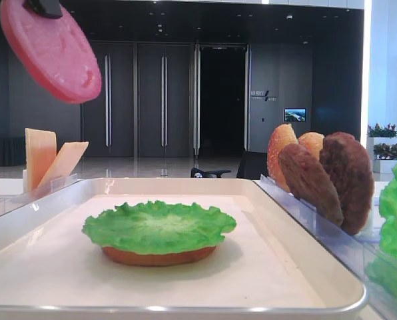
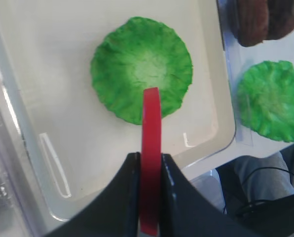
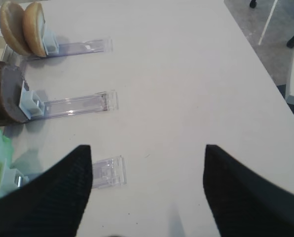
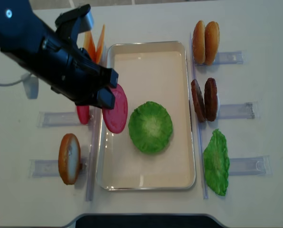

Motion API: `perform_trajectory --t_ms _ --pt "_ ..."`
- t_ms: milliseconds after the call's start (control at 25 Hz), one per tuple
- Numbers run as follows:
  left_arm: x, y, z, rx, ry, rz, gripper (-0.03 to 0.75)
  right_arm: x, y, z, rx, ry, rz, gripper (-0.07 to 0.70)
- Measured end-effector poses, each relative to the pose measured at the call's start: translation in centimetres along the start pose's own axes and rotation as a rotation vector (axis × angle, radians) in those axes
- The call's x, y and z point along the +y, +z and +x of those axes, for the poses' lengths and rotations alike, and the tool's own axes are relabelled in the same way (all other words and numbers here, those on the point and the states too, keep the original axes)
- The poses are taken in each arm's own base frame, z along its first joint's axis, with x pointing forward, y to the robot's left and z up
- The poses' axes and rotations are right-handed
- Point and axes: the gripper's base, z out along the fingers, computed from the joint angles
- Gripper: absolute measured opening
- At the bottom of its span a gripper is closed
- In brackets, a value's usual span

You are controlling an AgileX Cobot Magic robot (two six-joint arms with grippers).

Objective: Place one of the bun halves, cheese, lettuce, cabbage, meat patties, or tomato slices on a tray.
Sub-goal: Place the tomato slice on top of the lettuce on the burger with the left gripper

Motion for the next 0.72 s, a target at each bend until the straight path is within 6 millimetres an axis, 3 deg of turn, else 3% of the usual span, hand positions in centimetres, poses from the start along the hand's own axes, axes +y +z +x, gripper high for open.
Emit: perform_trajectory --t_ms 200,360,520,720 --pt "0.5 2.3 2.8 0.016 0.111 0.164 0.057 0.0 0.0 0.0 0.000 0.000 0.000 0.485" --pt "1.6 3.8 3.7 -0.001 0.115 0.213 0.057 0.0 0.0 0.0 0.000 0.000 0.000 0.485" --pt "2.7 4.9 3.1 -0.021 0.026 0.225 0.057 0.0 0.0 0.0 0.000 0.000 0.000 0.485" --pt "2.4 6.6 2.0 -0.068 0.055 0.318 0.057 0.0 0.0 0.0 0.000 0.000 0.000 0.485"
